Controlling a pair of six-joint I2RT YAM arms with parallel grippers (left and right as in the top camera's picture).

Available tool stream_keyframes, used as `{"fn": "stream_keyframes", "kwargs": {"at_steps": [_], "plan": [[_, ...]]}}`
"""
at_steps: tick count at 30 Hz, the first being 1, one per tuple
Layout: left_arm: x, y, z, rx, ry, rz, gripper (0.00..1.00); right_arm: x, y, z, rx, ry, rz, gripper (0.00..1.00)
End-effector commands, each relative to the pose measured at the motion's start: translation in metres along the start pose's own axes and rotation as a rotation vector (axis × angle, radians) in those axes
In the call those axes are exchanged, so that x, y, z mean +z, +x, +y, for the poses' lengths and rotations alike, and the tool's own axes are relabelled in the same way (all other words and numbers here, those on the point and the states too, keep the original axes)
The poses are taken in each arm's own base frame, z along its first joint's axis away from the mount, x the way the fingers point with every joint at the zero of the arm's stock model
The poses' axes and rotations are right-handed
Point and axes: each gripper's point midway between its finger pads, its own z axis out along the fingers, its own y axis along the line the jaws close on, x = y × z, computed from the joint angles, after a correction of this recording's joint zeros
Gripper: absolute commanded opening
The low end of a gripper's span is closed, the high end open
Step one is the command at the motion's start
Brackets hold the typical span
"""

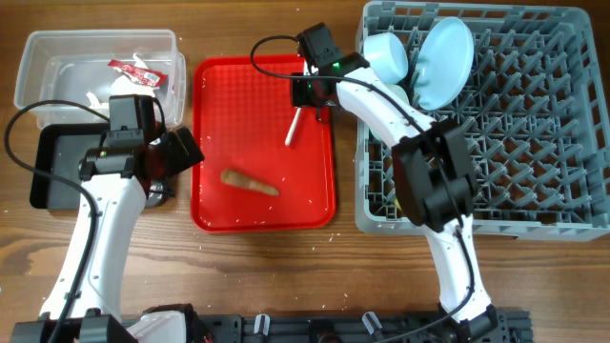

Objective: Sort waste into correct bins and load items into the dishwasher rack

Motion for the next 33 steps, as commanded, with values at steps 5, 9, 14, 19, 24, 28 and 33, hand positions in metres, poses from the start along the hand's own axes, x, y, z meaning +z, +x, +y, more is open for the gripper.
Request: {"fn": "stream_keyframes", "kwargs": {"at_steps": [5, 9, 14, 19, 24, 28, 33], "plan": [[-0.002, -0.005, -0.001, -0.002, -0.004, -0.015, 1.0, -0.197, -0.017, 0.029, -0.092, -0.034, -0.153, 0.04], [-0.002, -0.005, -0.001, -0.002, -0.004, -0.014, 1.0, -0.27, 0.02, -0.035, 0.296, 0.216, -0.159, 0.04], [-0.002, -0.005, -0.001, -0.002, -0.004, -0.014, 1.0, -0.311, 0.067, -0.135, 0.887, 0.637, -0.254, 0.04], [-0.002, -0.005, -0.001, -0.002, -0.004, -0.014, 1.0, -0.274, 0.098, -0.169, 1.068, 0.73, -0.218, 0.04], [-0.002, -0.005, -0.001, -0.002, -0.004, -0.014, 1.0, -0.224, 0.129, -0.187, 1.12, 0.767, -0.19, 0.2], [-0.002, -0.005, -0.001, -0.002, -0.004, -0.014, 1.0, -0.223, 0.134, -0.192, 1.103, 0.791, -0.185, 0.36], [-0.002, -0.005, -0.001, -0.002, -0.004, -0.015, 1.0, -0.252, 0.118, -0.181, 0.921, 0.762, -0.135, 0.36]]}}
